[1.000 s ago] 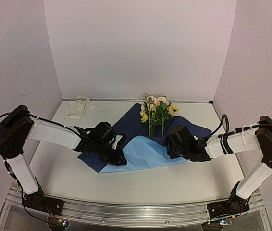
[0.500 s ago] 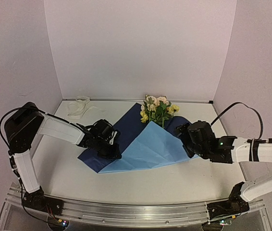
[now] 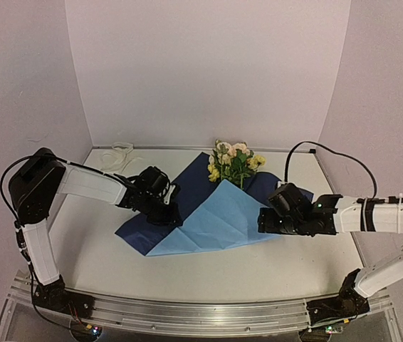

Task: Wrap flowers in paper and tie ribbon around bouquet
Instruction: Fold the bottom corner of the flattened wrapping paper at the center of the board.

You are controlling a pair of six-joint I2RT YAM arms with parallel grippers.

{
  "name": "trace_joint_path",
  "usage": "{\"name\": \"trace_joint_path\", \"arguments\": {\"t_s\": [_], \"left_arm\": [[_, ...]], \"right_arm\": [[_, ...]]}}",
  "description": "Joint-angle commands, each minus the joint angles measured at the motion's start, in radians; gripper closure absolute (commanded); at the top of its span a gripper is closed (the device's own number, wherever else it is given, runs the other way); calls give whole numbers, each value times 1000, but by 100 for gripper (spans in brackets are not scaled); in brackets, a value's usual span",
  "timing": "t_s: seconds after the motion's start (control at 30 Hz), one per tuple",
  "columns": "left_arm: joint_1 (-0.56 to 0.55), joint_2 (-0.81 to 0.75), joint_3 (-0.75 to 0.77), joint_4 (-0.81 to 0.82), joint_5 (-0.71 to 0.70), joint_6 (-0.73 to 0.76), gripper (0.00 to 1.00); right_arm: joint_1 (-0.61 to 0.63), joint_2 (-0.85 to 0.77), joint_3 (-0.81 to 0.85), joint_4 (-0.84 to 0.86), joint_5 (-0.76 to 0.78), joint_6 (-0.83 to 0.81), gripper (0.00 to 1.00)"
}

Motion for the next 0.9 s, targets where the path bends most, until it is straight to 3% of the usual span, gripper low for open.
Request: {"name": "trace_joint_path", "arguments": {"t_s": [0.0, 0.3, 0.47, 0.87], "left_arm": [[13, -2, 81, -40, 33, 20, 86], [65, -18, 198, -141, 79, 61, 85], [66, -23, 273, -189, 130, 96, 84], [66, -51, 253, -191, 236, 117, 83]], "right_arm": [[-85, 57, 77, -91, -65, -159, 21], [-125, 222, 196, -194, -120, -159, 25], [-123, 293, 222, -301, -109, -20, 36], [30, 358, 221, -435, -28, 277, 39]]}}
